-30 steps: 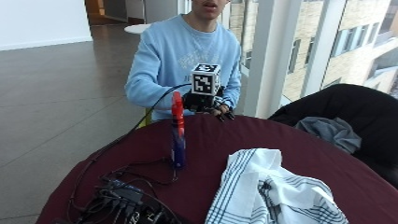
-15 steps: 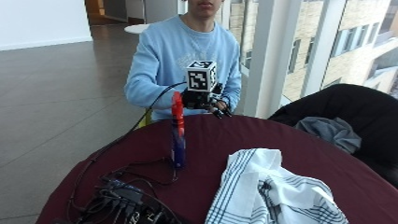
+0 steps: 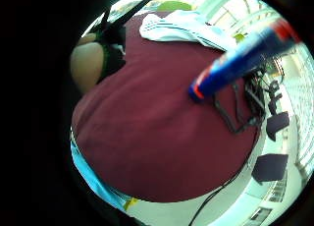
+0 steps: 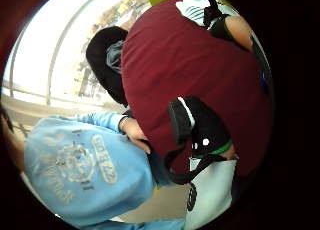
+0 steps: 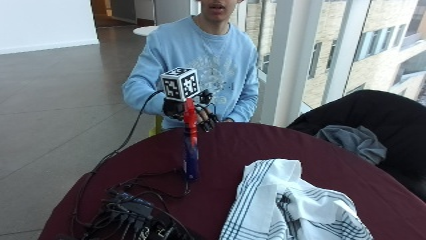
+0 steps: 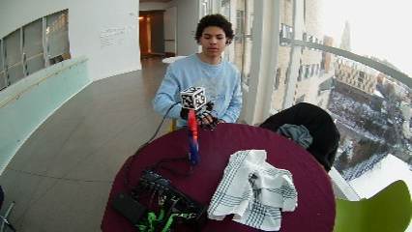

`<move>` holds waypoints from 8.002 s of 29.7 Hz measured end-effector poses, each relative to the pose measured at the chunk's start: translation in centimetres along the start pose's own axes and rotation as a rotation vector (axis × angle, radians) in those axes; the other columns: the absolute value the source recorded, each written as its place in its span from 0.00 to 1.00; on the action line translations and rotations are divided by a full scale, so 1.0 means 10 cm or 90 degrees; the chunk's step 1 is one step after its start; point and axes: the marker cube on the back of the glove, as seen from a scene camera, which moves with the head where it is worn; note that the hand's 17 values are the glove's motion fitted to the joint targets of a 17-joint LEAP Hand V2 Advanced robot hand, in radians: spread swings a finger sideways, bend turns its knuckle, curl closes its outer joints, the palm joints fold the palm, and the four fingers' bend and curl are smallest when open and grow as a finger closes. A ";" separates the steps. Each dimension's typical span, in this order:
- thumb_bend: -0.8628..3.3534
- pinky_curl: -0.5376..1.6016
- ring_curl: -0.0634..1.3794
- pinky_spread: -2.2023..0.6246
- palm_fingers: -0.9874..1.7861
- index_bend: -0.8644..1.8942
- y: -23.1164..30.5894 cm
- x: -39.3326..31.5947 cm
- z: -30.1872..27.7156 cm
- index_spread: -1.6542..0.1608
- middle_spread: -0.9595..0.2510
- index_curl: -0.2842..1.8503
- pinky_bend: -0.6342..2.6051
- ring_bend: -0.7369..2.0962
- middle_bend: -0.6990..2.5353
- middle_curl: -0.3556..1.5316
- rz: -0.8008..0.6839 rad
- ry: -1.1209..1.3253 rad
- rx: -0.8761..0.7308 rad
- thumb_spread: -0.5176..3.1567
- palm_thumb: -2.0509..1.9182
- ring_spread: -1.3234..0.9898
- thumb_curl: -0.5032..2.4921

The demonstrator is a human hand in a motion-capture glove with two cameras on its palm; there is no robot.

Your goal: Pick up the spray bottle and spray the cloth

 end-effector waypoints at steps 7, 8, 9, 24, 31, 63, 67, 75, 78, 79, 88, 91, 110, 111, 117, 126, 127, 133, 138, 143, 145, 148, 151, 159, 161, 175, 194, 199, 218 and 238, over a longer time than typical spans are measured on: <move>0.23 0.40 0.25 0.83 0.64 0.35 0.37 0.50 -0.09 0.73 0.74 0.28 0.26 0.36 0.28 0.38 0.173 -0.055 0.079 0.47 0.67 0.56 0.27; 0.23 0.40 0.26 0.83 0.65 0.35 0.40 0.56 -0.11 0.73 0.74 0.27 0.26 0.37 0.28 0.38 0.197 -0.061 0.093 0.46 0.67 0.56 0.27; 0.22 0.40 0.26 0.83 0.65 0.35 0.42 0.63 -0.13 0.73 0.74 0.27 0.26 0.37 0.28 0.38 0.217 -0.064 0.105 0.46 0.67 0.56 0.27; 0.20 0.42 0.29 0.82 0.61 0.32 0.06 1.13 -0.11 0.72 0.76 0.22 0.30 0.41 0.29 0.40 0.357 -0.297 0.236 0.45 0.65 0.57 0.26; 0.20 0.43 0.30 0.82 0.58 0.32 -0.28 1.28 0.00 0.72 0.76 0.20 0.33 0.42 0.30 0.41 0.387 -0.467 0.301 0.44 0.65 0.57 0.26; 0.21 0.40 0.29 0.85 0.73 0.37 -1.05 1.31 -0.09 0.75 0.73 0.26 0.26 0.41 0.32 0.42 0.248 -0.551 0.368 0.42 0.73 0.55 0.30; 0.20 0.40 0.30 0.84 0.75 0.36 -1.30 1.28 -0.27 0.76 0.73 0.27 0.26 0.42 0.32 0.42 0.241 -0.563 0.303 0.42 0.72 0.56 0.30; 0.19 0.41 0.31 0.84 0.78 0.36 -1.87 1.30 -0.50 0.79 0.74 0.27 0.26 0.44 0.33 0.43 0.289 -0.592 0.122 0.43 0.68 0.57 0.29; 0.20 0.41 0.31 0.84 0.78 0.36 -1.96 1.30 -0.52 0.80 0.74 0.27 0.27 0.44 0.33 0.43 0.303 -0.607 0.064 0.44 0.68 0.57 0.28; 0.20 0.41 0.31 0.84 0.78 0.36 -1.98 1.29 -0.52 0.80 0.74 0.27 0.27 0.44 0.33 0.43 0.306 -0.613 0.050 0.44 0.68 0.57 0.28; 0.20 0.42 0.32 0.84 0.78 0.36 -2.09 1.28 -0.46 0.81 0.75 0.28 0.27 0.44 0.33 0.43 0.340 -0.656 -0.039 0.44 0.65 0.58 0.27; 0.19 0.42 0.32 0.84 0.78 0.36 -2.12 1.28 -0.44 0.82 0.75 0.28 0.27 0.45 0.33 0.43 0.353 -0.660 -0.058 0.45 0.65 0.58 0.27; 0.20 0.42 0.32 0.84 0.78 0.36 -2.15 1.23 -0.41 0.82 0.76 0.28 0.27 0.45 0.33 0.43 0.370 -0.657 -0.083 0.46 0.63 0.59 0.26; 0.20 0.42 0.32 0.84 0.78 0.36 -2.15 1.23 -0.41 0.82 0.76 0.28 0.27 0.45 0.33 0.43 0.371 -0.659 -0.082 0.46 0.63 0.59 0.26; 0.20 0.42 0.32 0.85 0.78 0.36 -2.18 1.21 -0.41 0.82 0.76 0.29 0.27 0.45 0.33 0.43 0.382 -0.657 -0.080 0.46 0.63 0.59 0.26; 0.20 0.42 0.32 0.85 0.78 0.36 -2.18 1.19 -0.38 0.82 0.76 0.29 0.27 0.45 0.34 0.43 0.400 -0.650 -0.080 0.46 0.63 0.59 0.26; 0.20 0.42 0.32 0.85 0.78 0.36 -2.18 1.19 -0.38 0.82 0.76 0.29 0.27 0.45 0.34 0.43 0.400 -0.650 -0.081 0.46 0.63 0.59 0.26; 0.20 0.42 0.32 0.85 0.78 0.36 -2.17 1.19 -0.36 0.82 0.76 0.29 0.28 0.45 0.34 0.44 0.404 -0.648 -0.090 0.46 0.64 0.59 0.26; 0.20 0.42 0.32 0.85 0.78 0.36 -2.17 1.19 -0.34 0.82 0.76 0.29 0.28 0.46 0.34 0.44 0.407 -0.640 -0.094 0.46 0.64 0.59 0.26; 0.20 0.42 0.32 0.85 0.78 0.36 -2.17 1.18 -0.34 0.82 0.76 0.29 0.28 0.46 0.34 0.44 0.411 -0.635 -0.100 0.47 0.65 0.59 0.26; 0.20 0.42 0.32 0.85 0.78 0.36 -2.17 1.18 -0.33 0.82 0.76 0.29 0.28 0.46 0.34 0.44 0.412 -0.634 -0.102 0.47 0.65 0.59 0.26; 0.20 0.43 0.32 0.85 0.78 0.36 -2.17 1.18 -0.33 0.83 0.76 0.29 0.28 0.46 0.34 0.44 0.413 -0.633 -0.104 0.47 0.65 0.59 0.26; 0.20 0.43 0.32 0.85 0.78 0.36 -2.17 1.18 -0.32 0.83 0.76 0.28 0.28 0.46 0.34 0.44 0.412 -0.635 -0.106 0.47 0.65 0.59 0.26; 0.20 0.43 0.32 0.85 0.77 0.36 -2.18 1.15 -0.28 0.83 0.76 0.28 0.28 0.46 0.34 0.44 0.406 -0.639 -0.103 0.47 0.66 0.59 0.26; 0.20 0.43 0.32 0.85 0.77 0.36 -2.19 1.14 -0.28 0.83 0.76 0.28 0.28 0.46 0.34 0.44 0.402 -0.640 -0.102 0.47 0.66 0.59 0.26; 0.20 0.43 0.32 0.85 0.77 0.36 -2.28 0.79 -0.47 0.83 0.76 0.28 0.28 0.46 0.34 0.44 0.238 -0.666 0.086 0.47 0.66 0.60 0.26; 0.20 0.42 0.32 0.84 0.77 0.37 -2.59 -0.92 0.05 0.81 0.75 0.30 0.26 0.45 0.33 0.43 -0.086 -0.784 0.268 0.46 0.65 0.58 0.26; 0.20 0.42 0.31 0.83 0.77 0.37 -2.65 -1.04 0.26 0.81 0.75 0.30 0.26 0.44 0.33 0.43 -0.091 -0.784 0.273 0.46 0.65 0.58 0.26; 0.20 0.42 0.31 0.83 0.77 0.37 -2.71 -1.06 0.58 0.80 0.74 0.31 0.26 0.43 0.33 0.43 -0.061 -0.771 0.264 0.46 0.65 0.57 0.27; 0.20 0.42 0.29 0.84 0.68 0.36 -1.86 -0.58 0.13 0.76 0.73 0.29 0.26 0.38 0.30 0.42 -0.057 -0.581 0.240 0.44 0.64 0.55 0.26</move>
